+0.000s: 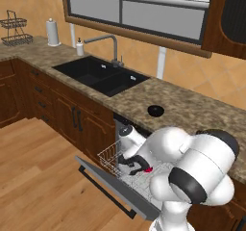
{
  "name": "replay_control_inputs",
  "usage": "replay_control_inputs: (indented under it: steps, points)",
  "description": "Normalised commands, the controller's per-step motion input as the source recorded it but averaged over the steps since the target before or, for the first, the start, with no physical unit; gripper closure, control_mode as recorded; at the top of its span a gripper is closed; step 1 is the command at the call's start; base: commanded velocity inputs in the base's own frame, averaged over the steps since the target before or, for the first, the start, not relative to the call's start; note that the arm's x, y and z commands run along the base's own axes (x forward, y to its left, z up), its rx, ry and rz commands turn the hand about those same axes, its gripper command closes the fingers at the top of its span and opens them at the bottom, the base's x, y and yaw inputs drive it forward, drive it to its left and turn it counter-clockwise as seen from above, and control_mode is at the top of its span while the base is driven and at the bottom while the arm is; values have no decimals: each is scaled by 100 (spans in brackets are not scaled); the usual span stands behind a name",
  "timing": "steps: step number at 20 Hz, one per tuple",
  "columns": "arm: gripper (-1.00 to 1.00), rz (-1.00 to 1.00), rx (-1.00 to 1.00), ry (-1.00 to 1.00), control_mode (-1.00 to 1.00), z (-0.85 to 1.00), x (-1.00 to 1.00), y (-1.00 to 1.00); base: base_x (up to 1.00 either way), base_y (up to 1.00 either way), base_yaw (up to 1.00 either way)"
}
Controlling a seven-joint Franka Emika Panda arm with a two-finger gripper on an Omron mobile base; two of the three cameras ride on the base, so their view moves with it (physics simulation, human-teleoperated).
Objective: Pick up the cup and bowl from the counter, place them in the dishwasher, and close the dishwasher door.
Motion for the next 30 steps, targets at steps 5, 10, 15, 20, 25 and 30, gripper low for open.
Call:
replay_control_inputs:
  steps: [5, 10, 15, 20, 25, 30]
  points:
    - [100, 7, -2, 1, -100, -59, 51, 0, 0, 0, 0]
    - [100, 5, -5, -1, -100, -58, 40, 0, 0, 0, 0]
    - [100, 2, -5, 0, -100, -69, 41, 0, 0, 0, 0]
    - [100, 0, -7, 0, -100, -63, 20, 6, 0, 0, 0]
    - [100, 0, 0, 2, -100, -31, 5, 5, 0, 0, 0]
    - [100, 0, 0, 5, -100, -2, 21, 25, 0, 0, 0]
